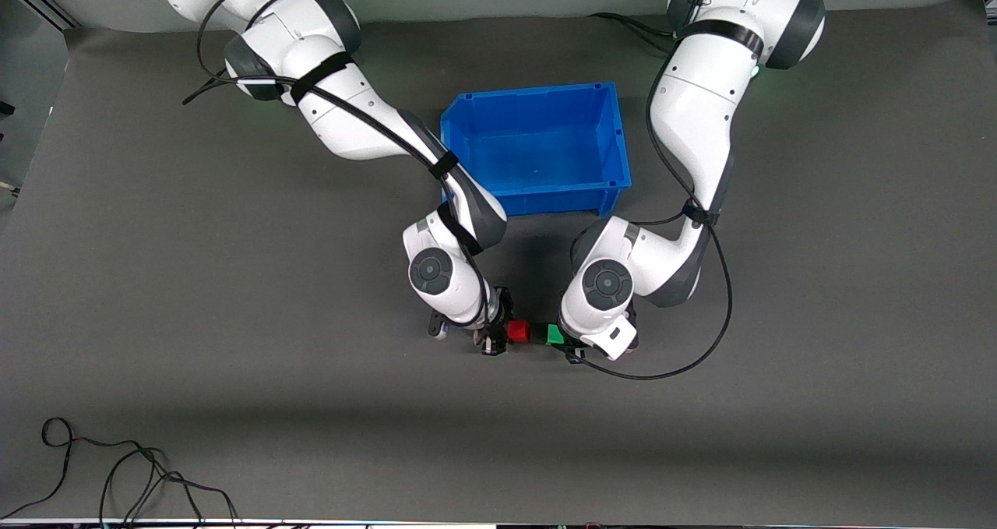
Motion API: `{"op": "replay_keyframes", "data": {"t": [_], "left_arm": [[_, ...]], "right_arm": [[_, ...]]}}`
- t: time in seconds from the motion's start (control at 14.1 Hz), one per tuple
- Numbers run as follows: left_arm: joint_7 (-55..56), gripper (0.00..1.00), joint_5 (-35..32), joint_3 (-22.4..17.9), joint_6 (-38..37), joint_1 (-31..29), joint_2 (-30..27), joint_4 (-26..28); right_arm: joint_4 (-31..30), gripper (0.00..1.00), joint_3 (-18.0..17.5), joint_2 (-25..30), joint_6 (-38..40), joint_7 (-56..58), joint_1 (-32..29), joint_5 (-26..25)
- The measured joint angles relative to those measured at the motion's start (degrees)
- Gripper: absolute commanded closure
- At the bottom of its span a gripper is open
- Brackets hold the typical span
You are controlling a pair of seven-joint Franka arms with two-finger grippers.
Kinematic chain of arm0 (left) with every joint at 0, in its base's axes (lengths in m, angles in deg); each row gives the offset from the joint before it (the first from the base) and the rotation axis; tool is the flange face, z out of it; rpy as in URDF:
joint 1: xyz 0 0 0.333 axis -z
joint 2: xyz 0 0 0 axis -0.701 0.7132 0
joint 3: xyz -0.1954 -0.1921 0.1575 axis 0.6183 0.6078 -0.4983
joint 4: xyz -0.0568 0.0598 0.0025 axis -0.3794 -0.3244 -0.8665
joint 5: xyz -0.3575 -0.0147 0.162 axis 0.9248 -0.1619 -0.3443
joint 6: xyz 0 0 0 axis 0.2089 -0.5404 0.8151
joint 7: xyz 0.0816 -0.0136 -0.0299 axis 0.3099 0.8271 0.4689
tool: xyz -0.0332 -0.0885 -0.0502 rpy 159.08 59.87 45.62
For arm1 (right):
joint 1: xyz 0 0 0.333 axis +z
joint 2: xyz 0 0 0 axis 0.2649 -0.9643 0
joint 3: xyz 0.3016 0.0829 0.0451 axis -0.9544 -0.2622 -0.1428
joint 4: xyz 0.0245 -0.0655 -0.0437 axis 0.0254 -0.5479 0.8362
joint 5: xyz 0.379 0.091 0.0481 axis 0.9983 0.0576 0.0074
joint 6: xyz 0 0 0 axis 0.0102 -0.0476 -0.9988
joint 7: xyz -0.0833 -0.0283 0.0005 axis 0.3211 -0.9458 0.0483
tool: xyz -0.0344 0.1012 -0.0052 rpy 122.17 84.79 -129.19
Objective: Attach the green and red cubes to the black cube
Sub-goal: 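Press the red and green cubes against the black cube's sides with both grippers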
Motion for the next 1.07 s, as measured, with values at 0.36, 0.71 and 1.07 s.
{"op": "replay_keyframes", "data": {"t": [0.36,0.71,1.07], "left_arm": [[0.0,0.39,-0.1,0.1,-0.1,0.1,0.0,0.0],[0.0,0.00,-0.1,0.7,-0.1,1.0,0.0,-0.2],[-7.1,0.00,-0.1,0.2,-7.6,-1.5,-4.1,-1.9]], "right_arm": [[0.0,0.00,0.1,-0.2,-1.5,0.0,0.3,-0.3],[0.4,0.00,0.1,-1.3,-5.3,0.0,1.2,-0.3],[4.0,0.00,0.6,-0.5,-1.7,0.1,0.9,-0.3]]}}
